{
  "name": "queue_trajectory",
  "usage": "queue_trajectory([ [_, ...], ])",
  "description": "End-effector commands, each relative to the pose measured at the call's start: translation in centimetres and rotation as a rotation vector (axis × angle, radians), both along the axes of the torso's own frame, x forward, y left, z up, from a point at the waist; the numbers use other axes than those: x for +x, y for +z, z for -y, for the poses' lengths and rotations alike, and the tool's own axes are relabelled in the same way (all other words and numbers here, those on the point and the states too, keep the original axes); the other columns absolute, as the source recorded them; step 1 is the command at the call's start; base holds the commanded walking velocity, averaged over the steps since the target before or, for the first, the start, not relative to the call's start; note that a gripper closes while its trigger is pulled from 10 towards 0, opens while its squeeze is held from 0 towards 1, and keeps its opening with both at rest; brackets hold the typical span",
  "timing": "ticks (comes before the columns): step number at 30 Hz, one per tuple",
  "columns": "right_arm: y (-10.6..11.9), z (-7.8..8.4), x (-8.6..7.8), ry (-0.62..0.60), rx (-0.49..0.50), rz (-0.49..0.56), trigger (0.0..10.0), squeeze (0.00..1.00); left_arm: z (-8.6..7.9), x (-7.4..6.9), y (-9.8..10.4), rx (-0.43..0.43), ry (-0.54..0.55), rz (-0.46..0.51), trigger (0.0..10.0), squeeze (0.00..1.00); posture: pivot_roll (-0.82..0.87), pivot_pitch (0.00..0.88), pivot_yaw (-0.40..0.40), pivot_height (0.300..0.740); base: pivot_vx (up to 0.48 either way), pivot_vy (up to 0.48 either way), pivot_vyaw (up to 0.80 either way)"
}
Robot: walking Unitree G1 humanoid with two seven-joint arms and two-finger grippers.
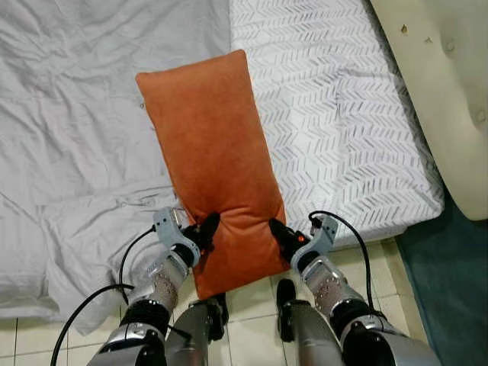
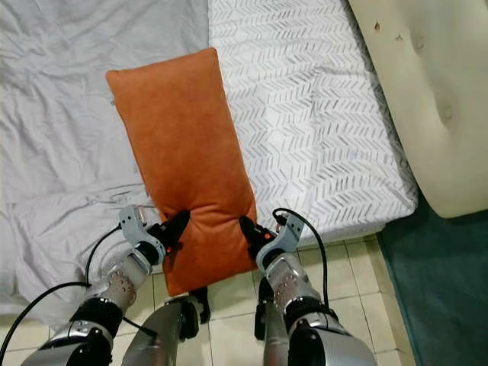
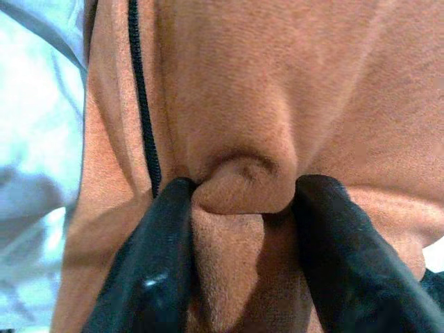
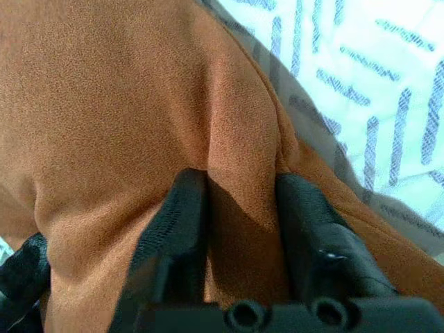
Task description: Clean up the room
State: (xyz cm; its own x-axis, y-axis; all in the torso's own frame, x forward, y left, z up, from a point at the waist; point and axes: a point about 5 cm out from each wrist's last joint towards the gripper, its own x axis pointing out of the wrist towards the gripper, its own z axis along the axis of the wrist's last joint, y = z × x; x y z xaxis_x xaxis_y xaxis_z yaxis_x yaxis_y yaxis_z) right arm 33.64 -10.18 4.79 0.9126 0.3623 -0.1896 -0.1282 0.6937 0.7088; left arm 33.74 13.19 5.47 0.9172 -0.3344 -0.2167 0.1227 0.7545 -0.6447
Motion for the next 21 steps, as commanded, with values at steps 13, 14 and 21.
queue_trajectory([
  [13,-3.0,-1.4,-2.7,0.094,-0.090,-0.085,0.0,0.00,0.4,-2.8,-2.8,0.295,-0.034,0.000,0.0,0.00,-0.07,0.436,-0.001,0.740,0.000,0.000,0.00],
  [14,-2.8,-1.2,-2.5,0.088,-0.088,-0.074,0.0,0.00,0.3,-2.7,-2.6,0.303,-0.026,0.012,0.0,0.00,-0.07,0.436,-0.001,0.740,0.000,0.000,0.00],
  [21,1.1,1.4,0.4,-0.037,-0.130,0.111,0.0,0.00,-0.1,0.8,3.5,0.333,-0.013,0.267,0.0,0.00,-0.09,0.201,0.011,0.740,0.000,0.000,0.00],
])
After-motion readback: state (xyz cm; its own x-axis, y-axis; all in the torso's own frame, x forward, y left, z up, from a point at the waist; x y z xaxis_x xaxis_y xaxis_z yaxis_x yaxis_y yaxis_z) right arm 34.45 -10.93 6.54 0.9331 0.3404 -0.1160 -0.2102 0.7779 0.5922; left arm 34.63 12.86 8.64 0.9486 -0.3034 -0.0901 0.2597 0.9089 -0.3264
